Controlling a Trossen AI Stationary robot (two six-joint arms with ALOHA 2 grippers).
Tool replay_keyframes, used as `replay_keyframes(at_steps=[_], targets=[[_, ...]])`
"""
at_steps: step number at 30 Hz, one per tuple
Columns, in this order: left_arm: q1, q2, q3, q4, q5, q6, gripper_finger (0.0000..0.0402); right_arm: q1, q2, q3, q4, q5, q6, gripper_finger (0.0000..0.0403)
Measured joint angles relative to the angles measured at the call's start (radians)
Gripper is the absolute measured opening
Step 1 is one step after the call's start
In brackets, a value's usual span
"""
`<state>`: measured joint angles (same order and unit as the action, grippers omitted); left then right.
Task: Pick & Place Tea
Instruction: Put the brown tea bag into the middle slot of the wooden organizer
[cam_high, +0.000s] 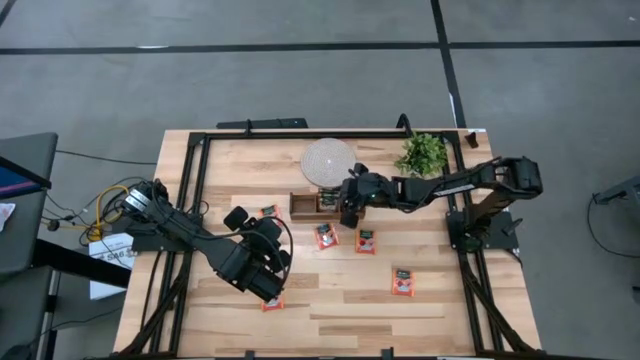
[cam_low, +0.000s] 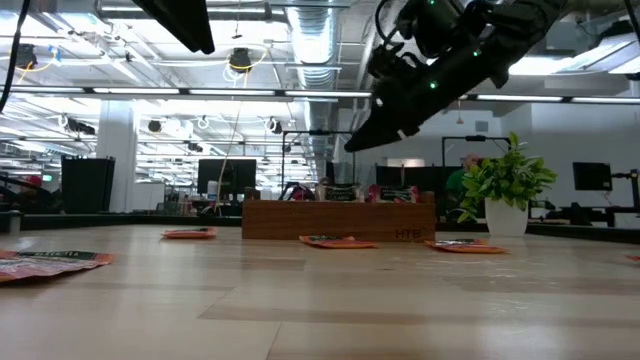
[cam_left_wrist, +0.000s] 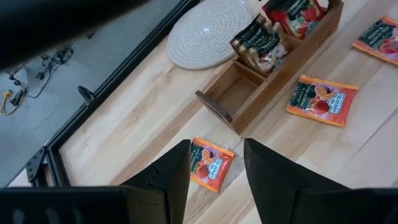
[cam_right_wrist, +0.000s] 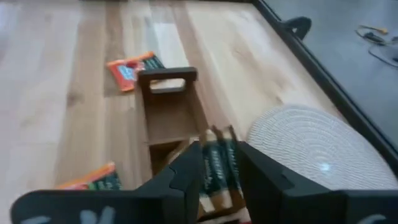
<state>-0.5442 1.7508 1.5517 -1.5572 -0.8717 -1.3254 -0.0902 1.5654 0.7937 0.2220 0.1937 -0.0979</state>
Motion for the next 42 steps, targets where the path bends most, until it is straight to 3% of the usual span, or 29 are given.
replay_keyframes(at_steps=[4,11,31,42], targets=[[0.0,0.0,0.0,0.004,-0.004,0.0,0.0142,-0.02,0.012,0.0,-0.006,0.011,-0.008,0.0068],[0.0,0.0,0.0,0.018,-0.005,-0.001,0.0142,-0.017,0.054,-0.002,-0.003,-0.15,-0.012,0.0005],[0.001,0.0,0.0,0.042,-0.008,-0.002,0.0142,-0.019,0.093,0.0,-0.012,-0.139,-0.016,0.0001],[0.001,-0.001,0.0,0.049,-0.015,0.0,0.0142,-0.008,0.093,0.0,-0.012,-0.196,-0.034,0.0]])
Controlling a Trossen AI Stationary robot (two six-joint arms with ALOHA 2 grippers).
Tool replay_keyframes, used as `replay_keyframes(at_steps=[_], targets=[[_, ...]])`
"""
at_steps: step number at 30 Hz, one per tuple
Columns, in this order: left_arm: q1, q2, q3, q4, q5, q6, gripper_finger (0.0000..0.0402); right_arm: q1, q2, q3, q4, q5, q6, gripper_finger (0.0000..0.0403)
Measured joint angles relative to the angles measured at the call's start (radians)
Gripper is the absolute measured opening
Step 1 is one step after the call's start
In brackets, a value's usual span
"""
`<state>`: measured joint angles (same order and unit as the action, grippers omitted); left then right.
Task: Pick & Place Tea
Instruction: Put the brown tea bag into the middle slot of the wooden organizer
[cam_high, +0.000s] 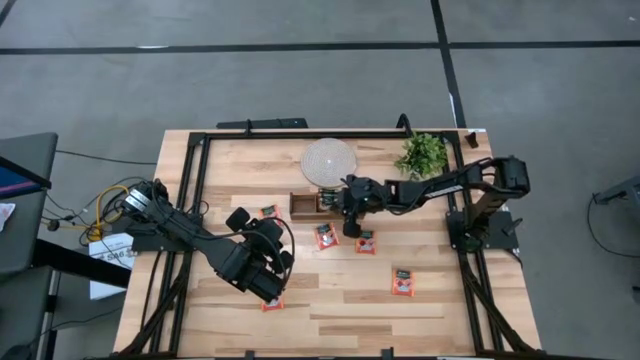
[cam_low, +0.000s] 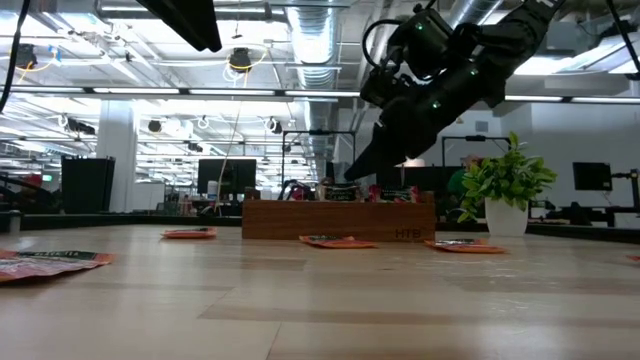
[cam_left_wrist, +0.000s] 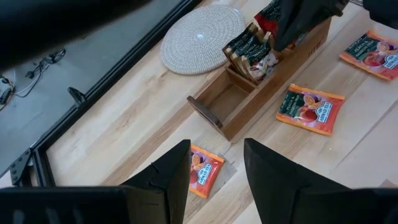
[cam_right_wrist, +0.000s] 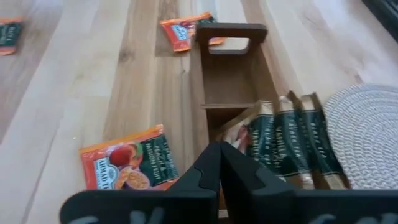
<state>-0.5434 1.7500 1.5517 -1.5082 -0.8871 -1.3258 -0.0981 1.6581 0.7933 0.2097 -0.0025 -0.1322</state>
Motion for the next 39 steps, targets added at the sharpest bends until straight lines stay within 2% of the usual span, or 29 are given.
replay_keyframes(at_steps=[10,16,33,39], targets=[[0.0,0.0,0.0,0.019,-0.002,0.001,0.0142,-0.007,0.132,0.066,-0.023,0.001,0.0,0.0],[0.0,0.0,0.0,0.026,0.0,0.0,0.0142,-0.001,0.126,0.134,-0.134,0.001,-0.051,0.0],[0.0,0.0,0.0,0.039,-0.007,0.001,0.0142,-0.055,0.129,0.139,-0.139,0.031,-0.061,0.0],[0.0,0.0,0.0,0.044,-0.007,0.001,0.0142,-0.014,0.118,0.146,-0.159,0.026,-0.061,0.0]])
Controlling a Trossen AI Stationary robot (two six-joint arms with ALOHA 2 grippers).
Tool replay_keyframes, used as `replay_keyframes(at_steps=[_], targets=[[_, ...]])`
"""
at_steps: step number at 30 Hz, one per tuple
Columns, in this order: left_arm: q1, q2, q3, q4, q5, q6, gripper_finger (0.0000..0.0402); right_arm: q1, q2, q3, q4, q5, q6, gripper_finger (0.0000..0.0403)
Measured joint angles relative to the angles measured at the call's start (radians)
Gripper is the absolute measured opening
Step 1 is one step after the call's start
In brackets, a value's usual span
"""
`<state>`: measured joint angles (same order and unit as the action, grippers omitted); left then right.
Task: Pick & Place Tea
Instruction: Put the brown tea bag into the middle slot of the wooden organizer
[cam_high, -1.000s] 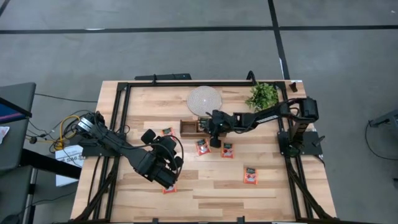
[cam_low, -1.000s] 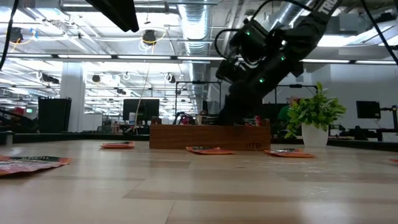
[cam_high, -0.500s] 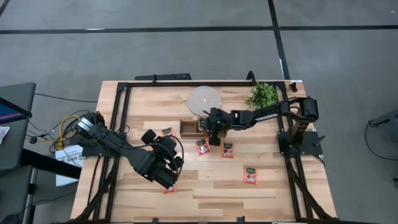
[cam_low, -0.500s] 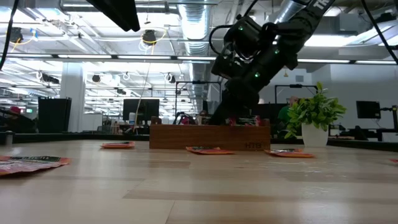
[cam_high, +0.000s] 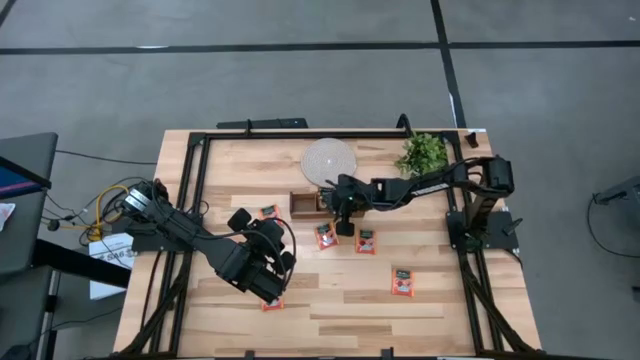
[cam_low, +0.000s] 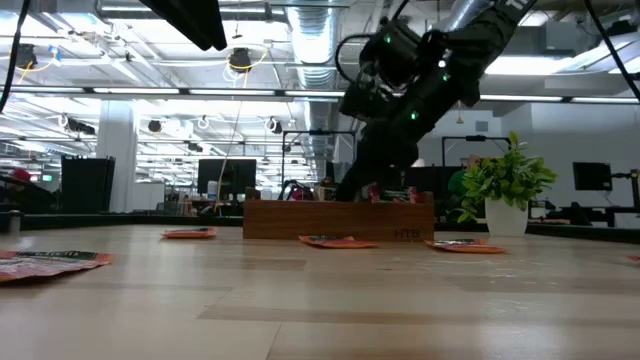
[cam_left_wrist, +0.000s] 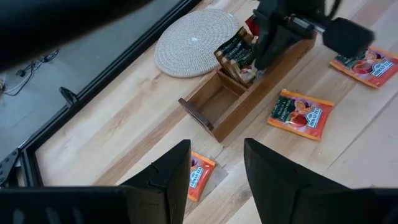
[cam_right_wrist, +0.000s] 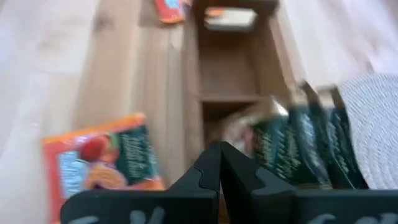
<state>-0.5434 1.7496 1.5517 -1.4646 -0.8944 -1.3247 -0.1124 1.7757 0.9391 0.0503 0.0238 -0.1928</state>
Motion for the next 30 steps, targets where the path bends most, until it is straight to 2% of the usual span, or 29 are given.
replay_keyframes(at_steps=[4,10,21,30], targets=[[0.0,0.0,0.0,0.001,0.0,0.0,0.0142,0.025,-0.022,0.034,-0.05,0.005,-0.014,0.0],[0.0,0.0,0.0,0.009,0.0,0.015,0.0142,0.015,-0.05,0.06,-0.102,0.08,-0.065,0.0],[0.0,0.0,0.0,0.021,-0.008,0.027,0.0142,-0.013,-0.007,0.059,-0.134,0.081,-0.071,0.0],[0.0,0.0,0.0,0.026,-0.008,0.027,0.0142,-0.01,-0.028,0.064,-0.142,0.081,-0.073,0.0]])
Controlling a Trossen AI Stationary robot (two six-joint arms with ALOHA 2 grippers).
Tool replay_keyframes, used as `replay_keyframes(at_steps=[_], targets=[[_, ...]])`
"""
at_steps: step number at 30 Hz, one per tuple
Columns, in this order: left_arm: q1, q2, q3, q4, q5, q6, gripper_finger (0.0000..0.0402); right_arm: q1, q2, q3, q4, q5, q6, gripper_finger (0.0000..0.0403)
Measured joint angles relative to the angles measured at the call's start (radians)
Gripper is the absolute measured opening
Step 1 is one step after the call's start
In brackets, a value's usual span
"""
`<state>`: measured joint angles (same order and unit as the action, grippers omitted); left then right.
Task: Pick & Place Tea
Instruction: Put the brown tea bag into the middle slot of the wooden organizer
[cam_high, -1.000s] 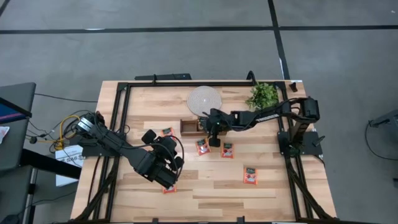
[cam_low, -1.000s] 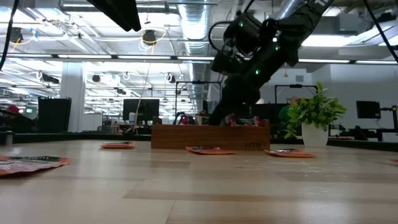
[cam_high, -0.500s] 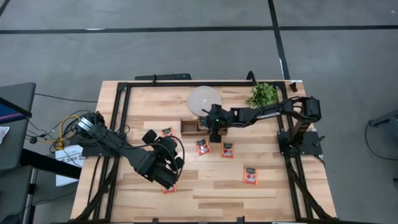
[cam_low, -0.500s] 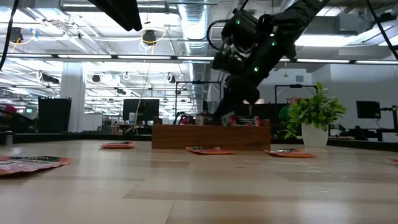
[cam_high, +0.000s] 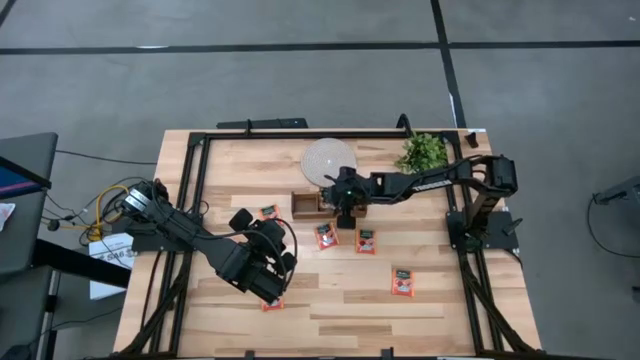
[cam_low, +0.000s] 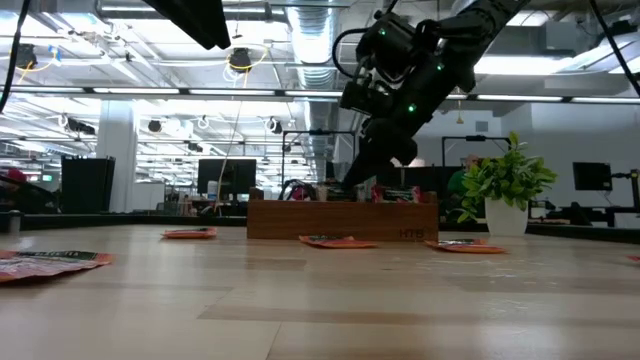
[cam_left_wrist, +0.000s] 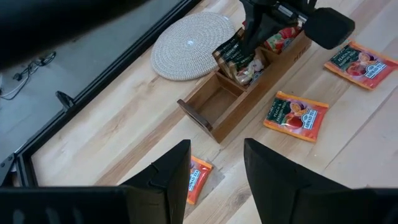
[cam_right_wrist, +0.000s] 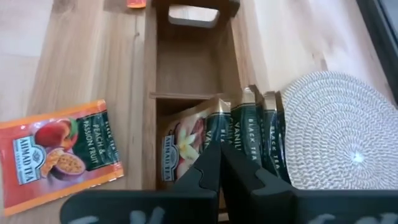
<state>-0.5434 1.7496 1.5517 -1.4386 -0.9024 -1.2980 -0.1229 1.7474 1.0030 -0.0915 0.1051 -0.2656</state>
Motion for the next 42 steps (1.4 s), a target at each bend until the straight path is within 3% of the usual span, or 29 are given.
replay_keyframes(at_steps=[42], targets=[[0.0,0.0,0.0,0.024,-0.003,0.008,0.0142,0.023,0.028,0.03,-0.06,-0.027,-0.031,0.0]])
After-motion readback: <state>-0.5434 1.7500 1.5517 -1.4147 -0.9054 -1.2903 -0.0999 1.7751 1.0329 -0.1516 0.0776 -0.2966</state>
